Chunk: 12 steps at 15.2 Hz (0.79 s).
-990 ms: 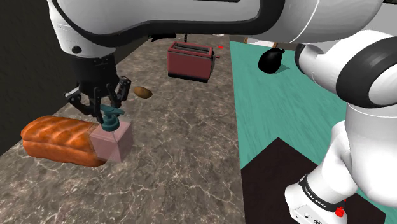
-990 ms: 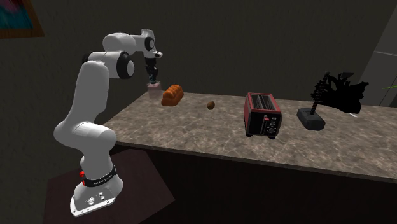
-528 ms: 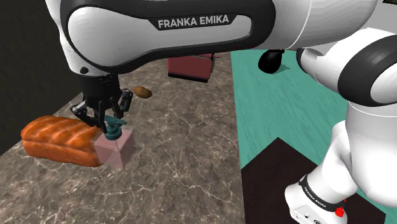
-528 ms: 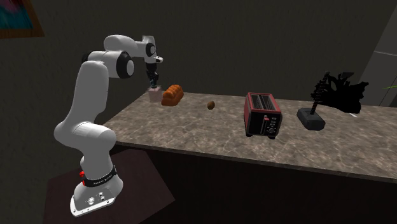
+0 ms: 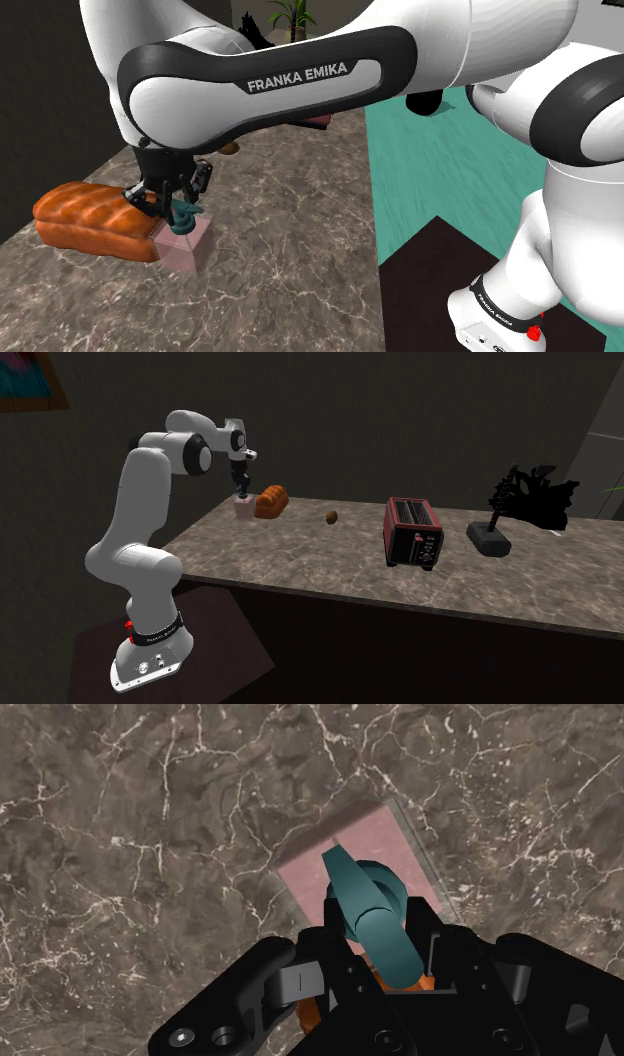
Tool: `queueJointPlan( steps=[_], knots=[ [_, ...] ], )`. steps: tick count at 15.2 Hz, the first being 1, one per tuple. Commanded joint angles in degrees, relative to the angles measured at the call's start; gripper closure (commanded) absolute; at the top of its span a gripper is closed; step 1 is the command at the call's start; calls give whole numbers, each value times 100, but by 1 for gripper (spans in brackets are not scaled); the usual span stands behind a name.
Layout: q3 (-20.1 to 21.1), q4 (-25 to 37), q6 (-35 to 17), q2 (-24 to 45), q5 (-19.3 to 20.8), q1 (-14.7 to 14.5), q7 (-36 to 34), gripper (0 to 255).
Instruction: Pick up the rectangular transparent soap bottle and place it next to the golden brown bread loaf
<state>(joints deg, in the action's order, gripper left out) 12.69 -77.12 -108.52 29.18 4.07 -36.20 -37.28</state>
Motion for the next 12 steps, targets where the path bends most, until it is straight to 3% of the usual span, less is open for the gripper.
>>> queueJointPlan(
  steps=[1,6,12],
  knots=[
    [-5,-122,-148,22,5,8,4,255],
    [-16,-386,-476,88,21,15,0,255],
    [-16,-386,-476,88,21,15,0,255]
  ],
)
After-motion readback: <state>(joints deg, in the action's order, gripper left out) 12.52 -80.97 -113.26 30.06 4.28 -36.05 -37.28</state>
